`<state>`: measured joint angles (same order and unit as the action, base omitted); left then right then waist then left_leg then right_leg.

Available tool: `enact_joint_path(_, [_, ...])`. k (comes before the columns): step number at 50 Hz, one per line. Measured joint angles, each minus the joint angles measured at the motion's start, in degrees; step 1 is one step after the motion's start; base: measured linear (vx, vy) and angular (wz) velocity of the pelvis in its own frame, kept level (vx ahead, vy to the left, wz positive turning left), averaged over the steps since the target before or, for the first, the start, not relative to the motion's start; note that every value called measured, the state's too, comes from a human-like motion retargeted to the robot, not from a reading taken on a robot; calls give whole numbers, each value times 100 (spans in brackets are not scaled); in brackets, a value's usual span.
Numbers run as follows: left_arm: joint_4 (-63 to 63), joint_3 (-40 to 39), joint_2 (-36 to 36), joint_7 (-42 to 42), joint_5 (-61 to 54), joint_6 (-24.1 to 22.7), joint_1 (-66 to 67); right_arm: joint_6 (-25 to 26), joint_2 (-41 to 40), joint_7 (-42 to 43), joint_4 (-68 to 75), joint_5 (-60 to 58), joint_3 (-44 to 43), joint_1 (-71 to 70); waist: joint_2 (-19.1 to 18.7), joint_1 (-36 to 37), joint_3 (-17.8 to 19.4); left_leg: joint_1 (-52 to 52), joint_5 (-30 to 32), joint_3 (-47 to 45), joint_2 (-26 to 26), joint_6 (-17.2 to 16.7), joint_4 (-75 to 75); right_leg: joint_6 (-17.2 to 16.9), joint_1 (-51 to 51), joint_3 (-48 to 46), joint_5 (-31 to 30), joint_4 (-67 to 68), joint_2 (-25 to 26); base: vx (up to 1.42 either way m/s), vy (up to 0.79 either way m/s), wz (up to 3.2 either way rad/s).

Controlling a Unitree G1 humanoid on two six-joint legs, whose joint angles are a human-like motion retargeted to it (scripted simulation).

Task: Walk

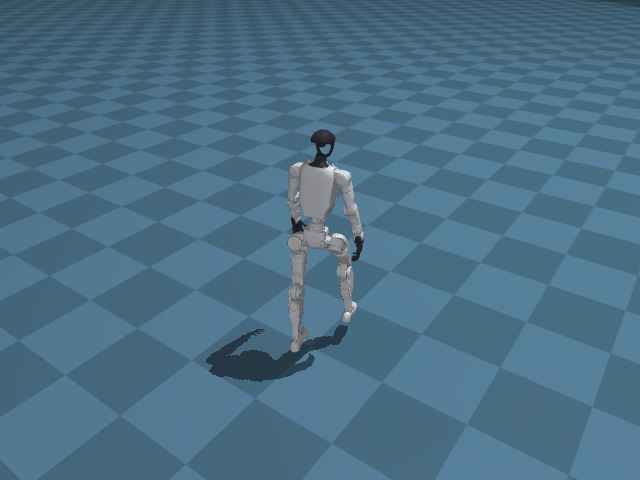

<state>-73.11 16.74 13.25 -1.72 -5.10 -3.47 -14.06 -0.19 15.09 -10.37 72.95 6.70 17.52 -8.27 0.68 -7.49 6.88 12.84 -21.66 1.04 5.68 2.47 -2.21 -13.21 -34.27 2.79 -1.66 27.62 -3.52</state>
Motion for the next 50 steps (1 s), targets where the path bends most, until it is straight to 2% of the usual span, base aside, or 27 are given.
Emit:
enact_joint_path(5, [27, 32, -83, 36, 147, 18, 274, -1, -37, 100, 57, -23, -84, 106, 51, 153, -60, 137, -264, 96, 46, 54, 334, 104, -77, 36, 140, 455, -2, 31, -12, -5])
enact_joint_path(10, [-54, -11, -63, 131, 269, 107, 496, -28, 10, 183, 70, -166, -188, 47, -152, 253, 40, -25, -673, 400, -174, -75, 1690, 423, 256, -201, 781, 727, 171, 37, -15, 5])
enact_joint_path(17, [-185, -126, -36, 175, 302, 139, 872, -121, 142, 382, -85, -331, -153, -49, -670, 446, 74, -1206, -631, 31, -1003, -431, 5061, 853, 759, -572, 1290, 656, 741, 32, -16, 5])
enact_joint_path(20, [-104, -182, -13, 194, 336, 131, 995, -139, 244, 451, -193, -364, -149, -110, -851, 593, 4, -1853, -513, -150, -1371, -422, 6179, 986, 946, -700, 1449, 448, 942, 29, -15, 3])
enact_joint_path(23, [46, -237, 12, 202, 360, 111, 1063, -146, 358, 513, -278, -397, -161, -195, -921, 779, -65, -2444, -675, -316, -1572, -314, 6750, 1038, 1169, -770, 1566, 175, 1020, 29, -15, 7])
enact_joint_path(30, [350, -388, 18, 172, 400, 65, 1093, -146, 540, 578, -369, -451, -187, -433, -864, 1166, -116, -3493, -1183, -570, -1483, -208, 6201, 1002, 1855, -795, 1705, -559, 958, 28, -12, 3])
enact_joint_path(33, [404, -431, -12, 156, 429, 55, 1073, -153, 563, 557, -386, -497, -173, -521, -776, 1261, -87, -3765, -1071, -612, -1289, -262, 5502, 980, 2137, -764, 1778, -793, 873, 27, -8, -2])
enact_joint_path(38, [370, -449, -76, 201, 455, 76, 1014, -170, 525, 452, -398, -628, -94, -630, -578, 1335, -53, -4021, -489, -614, -940, -408, 4183, 947, 2562, -731, 1885, -1132, 697, 25, -5, -2])
enact_joint_path(43, [291, -407, -163, 296, 495, 116, 1051, -194, 412, 341, -428, -826, 63, -563, -508, 1396, -129, -4283, -37, -486, -820, -575, 3324, 951, 2788, -746, 2092, -1126, 688, 24, 0, -6])
enact_joint_path(50, [81, -325, -202, 445, 532, 196, 1012, -198, 196, 185, -374, -1042, 251, -406, -268, 1405, -223, -4117, 578, -382, -613, -651, 2289, 962, 3128, -703, 2401, -1075, 563, 26, 4, -5])
